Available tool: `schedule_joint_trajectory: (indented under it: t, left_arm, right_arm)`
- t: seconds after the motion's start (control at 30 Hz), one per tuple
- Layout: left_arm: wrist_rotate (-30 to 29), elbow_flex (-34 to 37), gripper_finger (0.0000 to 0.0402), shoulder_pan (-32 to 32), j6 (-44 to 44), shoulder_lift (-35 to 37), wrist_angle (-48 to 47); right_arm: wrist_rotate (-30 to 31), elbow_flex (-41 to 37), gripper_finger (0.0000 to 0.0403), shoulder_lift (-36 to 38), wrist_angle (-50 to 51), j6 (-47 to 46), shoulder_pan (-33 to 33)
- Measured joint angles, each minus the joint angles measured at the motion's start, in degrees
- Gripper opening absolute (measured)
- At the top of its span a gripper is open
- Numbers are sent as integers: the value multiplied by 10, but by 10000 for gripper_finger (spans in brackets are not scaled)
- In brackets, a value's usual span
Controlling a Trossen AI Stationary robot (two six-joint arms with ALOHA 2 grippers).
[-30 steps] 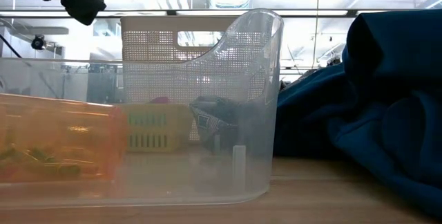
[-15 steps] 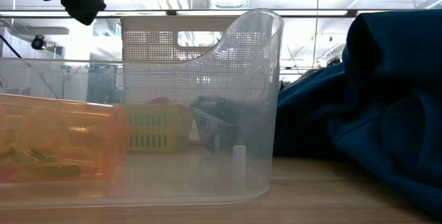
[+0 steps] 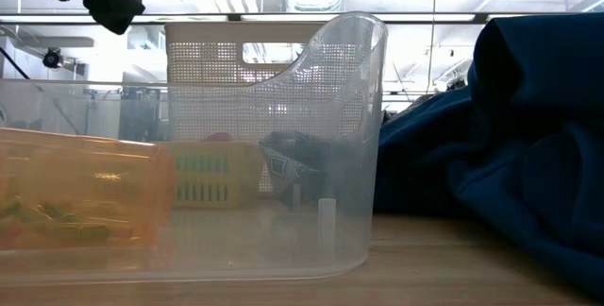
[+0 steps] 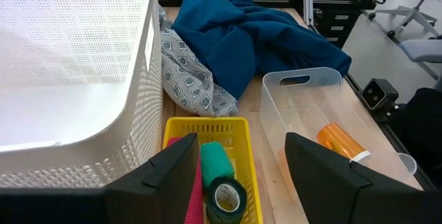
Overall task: Pick & Place Medicine items
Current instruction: Put the white medicine bottle into the transparent bin
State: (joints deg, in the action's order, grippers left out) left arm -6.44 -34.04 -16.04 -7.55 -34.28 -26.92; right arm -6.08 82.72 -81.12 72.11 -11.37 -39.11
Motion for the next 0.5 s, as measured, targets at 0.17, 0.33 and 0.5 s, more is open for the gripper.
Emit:
schedule_joint_trajectory:
  t: [0.17, 0.33, 0.5]
  left_arm:
    - [0, 0, 226, 0, 0, 0, 0]
    - [0, 0, 226, 0, 0, 0, 0]
    - [0, 0, 226, 0, 0, 0, 0]
  right_arm:
    - [-8, -1, 196, 0, 27, 7, 0]
    - [-121, -21, 196, 0, 42, 7, -1]
    - [-195, -72, 196, 1, 45, 22, -16]
